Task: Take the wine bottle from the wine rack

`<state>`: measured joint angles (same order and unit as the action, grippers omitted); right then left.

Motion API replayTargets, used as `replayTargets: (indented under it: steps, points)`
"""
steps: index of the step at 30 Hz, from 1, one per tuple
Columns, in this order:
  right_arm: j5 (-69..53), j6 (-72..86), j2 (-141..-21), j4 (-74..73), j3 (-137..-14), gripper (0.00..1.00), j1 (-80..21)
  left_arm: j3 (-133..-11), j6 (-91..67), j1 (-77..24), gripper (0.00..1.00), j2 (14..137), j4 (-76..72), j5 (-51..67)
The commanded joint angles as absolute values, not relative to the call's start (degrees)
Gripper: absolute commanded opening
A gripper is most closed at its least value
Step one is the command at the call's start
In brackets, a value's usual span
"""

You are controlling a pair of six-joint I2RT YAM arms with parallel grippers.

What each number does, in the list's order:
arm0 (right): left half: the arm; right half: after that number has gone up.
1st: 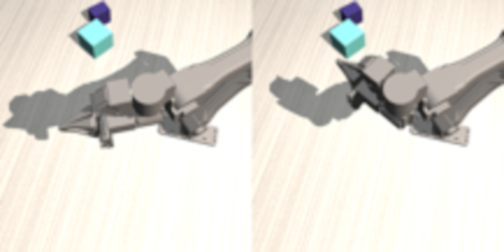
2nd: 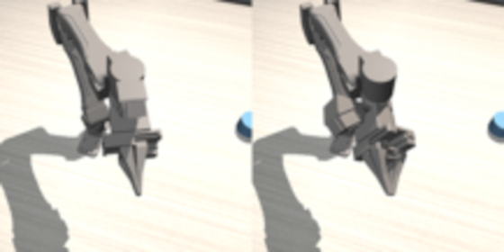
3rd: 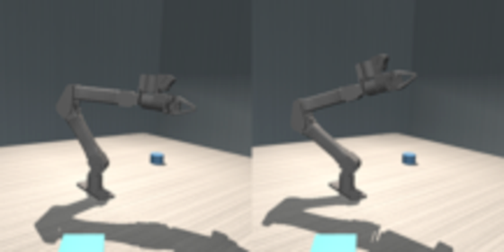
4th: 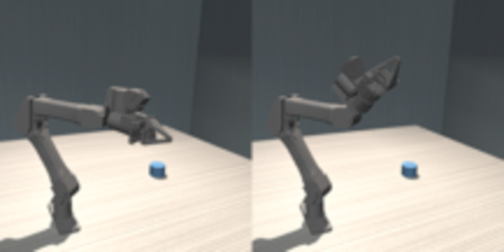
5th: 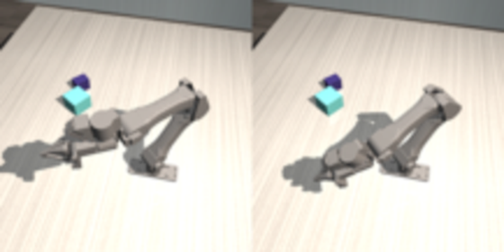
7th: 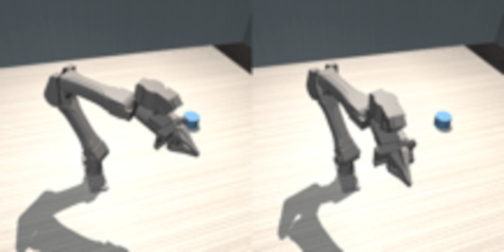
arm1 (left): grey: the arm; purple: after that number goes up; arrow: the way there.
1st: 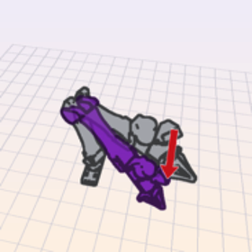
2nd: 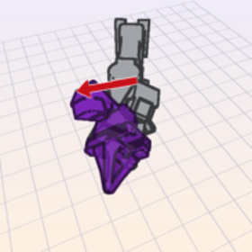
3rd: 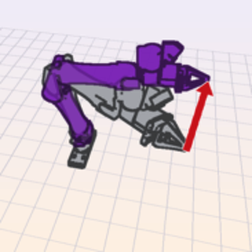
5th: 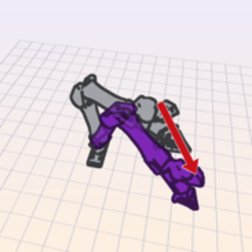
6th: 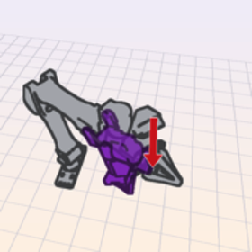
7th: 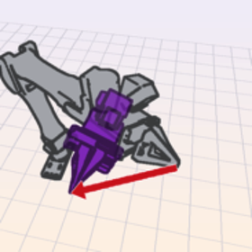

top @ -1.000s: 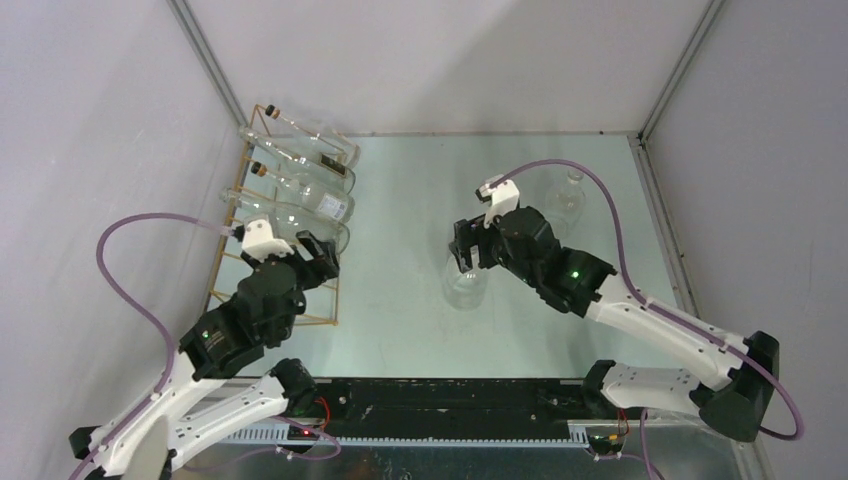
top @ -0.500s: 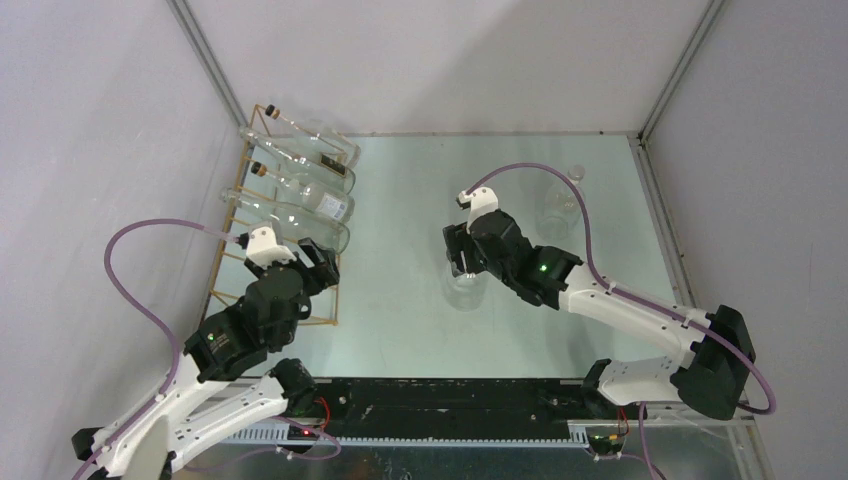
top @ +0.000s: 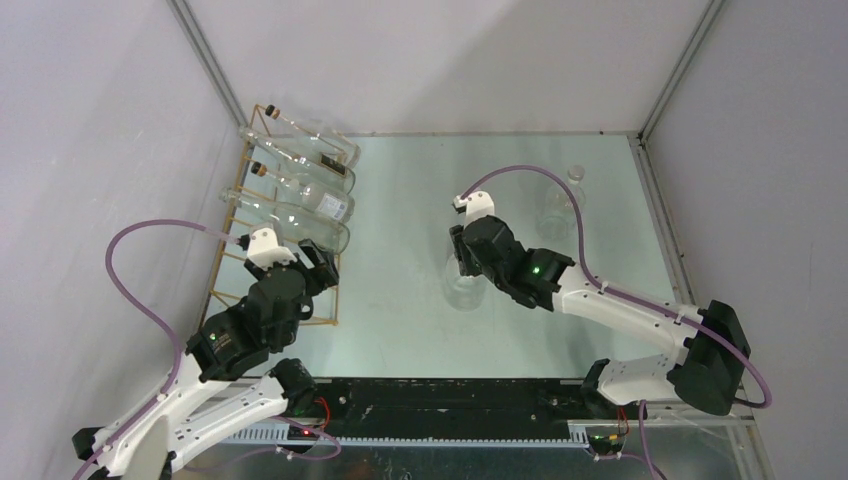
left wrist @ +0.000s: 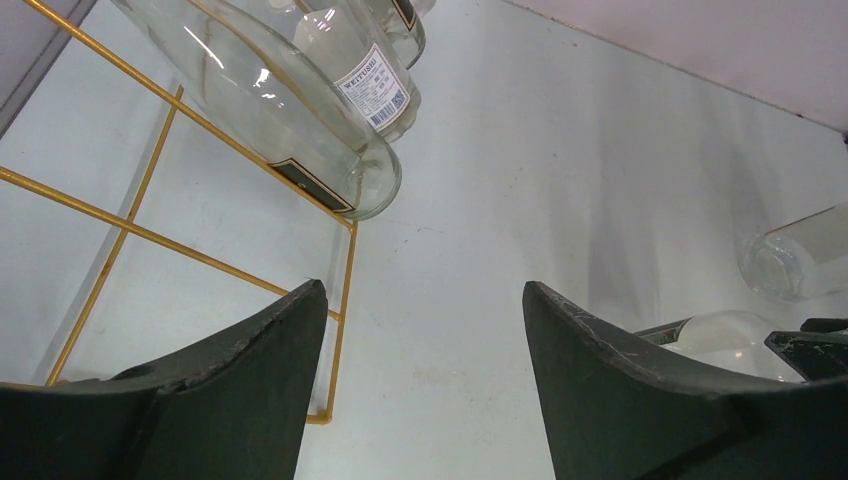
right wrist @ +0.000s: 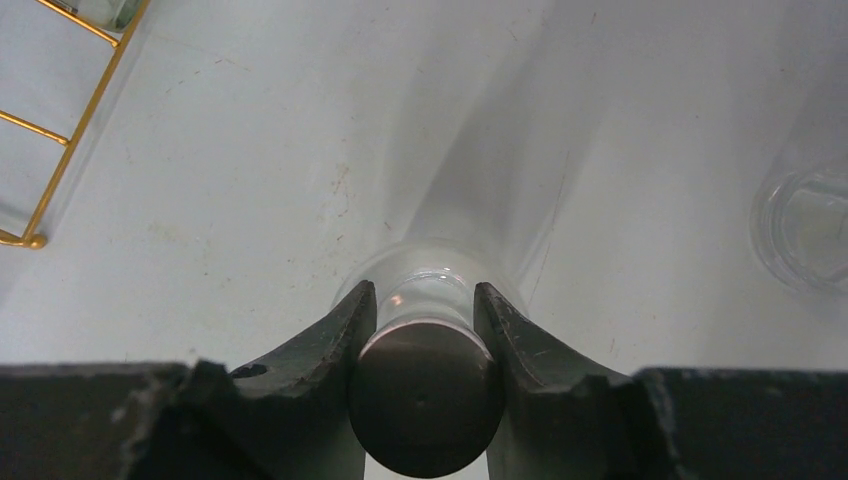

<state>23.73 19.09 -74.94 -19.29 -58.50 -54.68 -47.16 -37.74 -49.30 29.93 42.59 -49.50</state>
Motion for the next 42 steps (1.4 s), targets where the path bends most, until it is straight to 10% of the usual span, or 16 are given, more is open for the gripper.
replayTargets:
  steps: [1,8,28,42]
  points:
    - [26.0,19.6,-72.8,-19.1,-58.7,0.30,-55.0,-47.7,-38.8,-48.9,0.79,30.2,41.4,-52.0]
    - [27.2,18.3,-68.8,-21.3,-58.8,0.00,-51.9,-46.6,-39.4,-48.9,0.79,30.8,40.3,-51.2]
    - [18.5,20.7,-58.4,-26.6,-58.8,0.00,-12.2,-47.4,-36.2,-48.8,0.83,32.7,39.5,-50.0]
    - [19.8,20.1,-63.6,-18.5,-58.8,0.00,-5.4,-47.7,-36.1,-48.4,0.87,31.7,40.5,-49.0]
